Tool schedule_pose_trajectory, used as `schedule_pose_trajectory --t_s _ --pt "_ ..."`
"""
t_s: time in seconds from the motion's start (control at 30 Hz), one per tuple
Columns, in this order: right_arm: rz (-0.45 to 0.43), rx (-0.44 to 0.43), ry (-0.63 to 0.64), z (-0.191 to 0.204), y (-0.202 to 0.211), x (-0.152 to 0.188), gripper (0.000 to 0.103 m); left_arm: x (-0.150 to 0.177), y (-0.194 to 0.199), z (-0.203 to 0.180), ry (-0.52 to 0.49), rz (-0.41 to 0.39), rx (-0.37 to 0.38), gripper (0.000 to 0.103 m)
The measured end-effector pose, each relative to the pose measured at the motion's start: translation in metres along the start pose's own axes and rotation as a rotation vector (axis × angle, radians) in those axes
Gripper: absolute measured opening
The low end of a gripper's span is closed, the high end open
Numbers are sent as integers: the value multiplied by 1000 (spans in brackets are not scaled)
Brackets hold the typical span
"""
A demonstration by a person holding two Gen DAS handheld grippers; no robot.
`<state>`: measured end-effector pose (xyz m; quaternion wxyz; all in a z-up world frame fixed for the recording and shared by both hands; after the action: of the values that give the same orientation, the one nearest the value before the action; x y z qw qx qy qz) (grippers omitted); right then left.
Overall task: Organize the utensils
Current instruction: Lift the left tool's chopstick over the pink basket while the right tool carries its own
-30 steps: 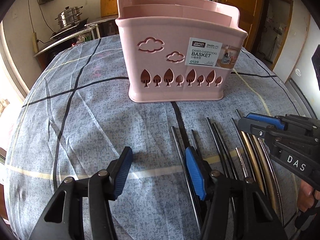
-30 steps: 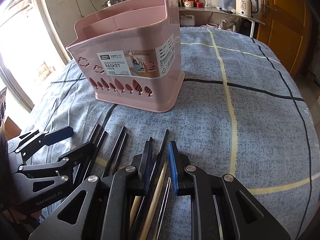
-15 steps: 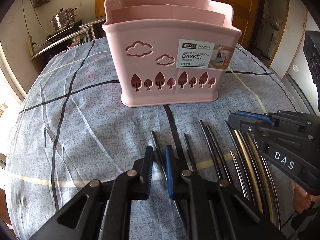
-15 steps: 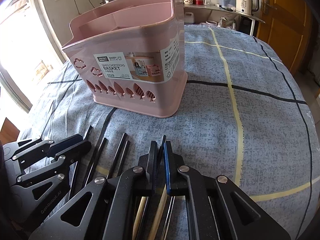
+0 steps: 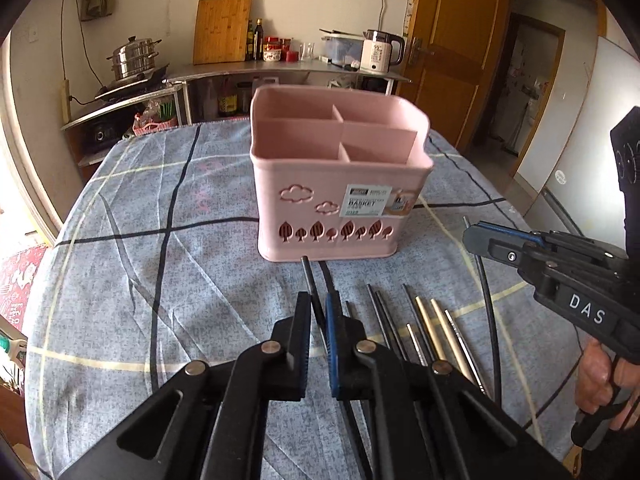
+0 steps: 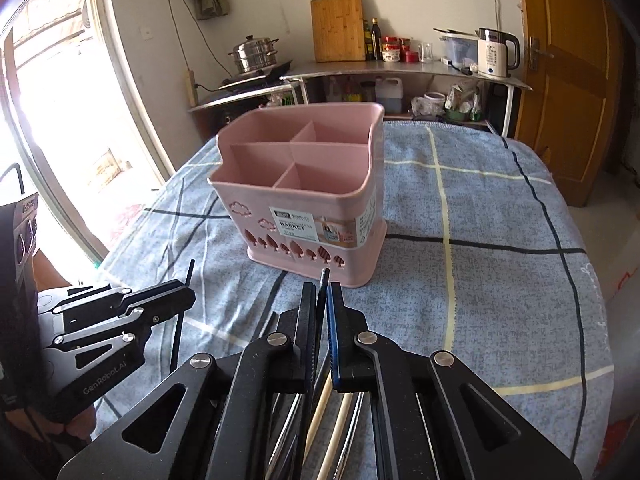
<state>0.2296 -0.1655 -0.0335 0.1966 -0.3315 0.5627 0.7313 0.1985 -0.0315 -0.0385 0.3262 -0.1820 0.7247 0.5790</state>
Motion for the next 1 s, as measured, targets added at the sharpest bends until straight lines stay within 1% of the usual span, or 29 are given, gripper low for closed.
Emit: schedule_pose_trajectory --t_s 0.23,0.43,0.7,1.0 --pt "-103 -13 33 15 45 -20 5 -24 56 -3 -18 -113 41 6" --pt "-168 -22 55 20 73 -31 5 -40 86 -2 -33 -177 57 5" --pt "-230 -19 77 23 98 -43 4 -51 96 1 -44 -202 53 5" --pt "-263 -21 85 22 112 -53 4 -63 110 -1 -52 -230 56 5"
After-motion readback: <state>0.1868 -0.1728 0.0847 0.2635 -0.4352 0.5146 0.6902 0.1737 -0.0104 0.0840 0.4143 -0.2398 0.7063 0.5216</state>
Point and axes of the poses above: each gripper's, at about its wrist camera, not at the fingertips, and y roughly against the way its jaws point, z to its left, x to its underside, the point moved 7 cm from there along -y, roughly the way its jaws point, and after that the axes turned 1 degree about x, right-handed, at the moved point
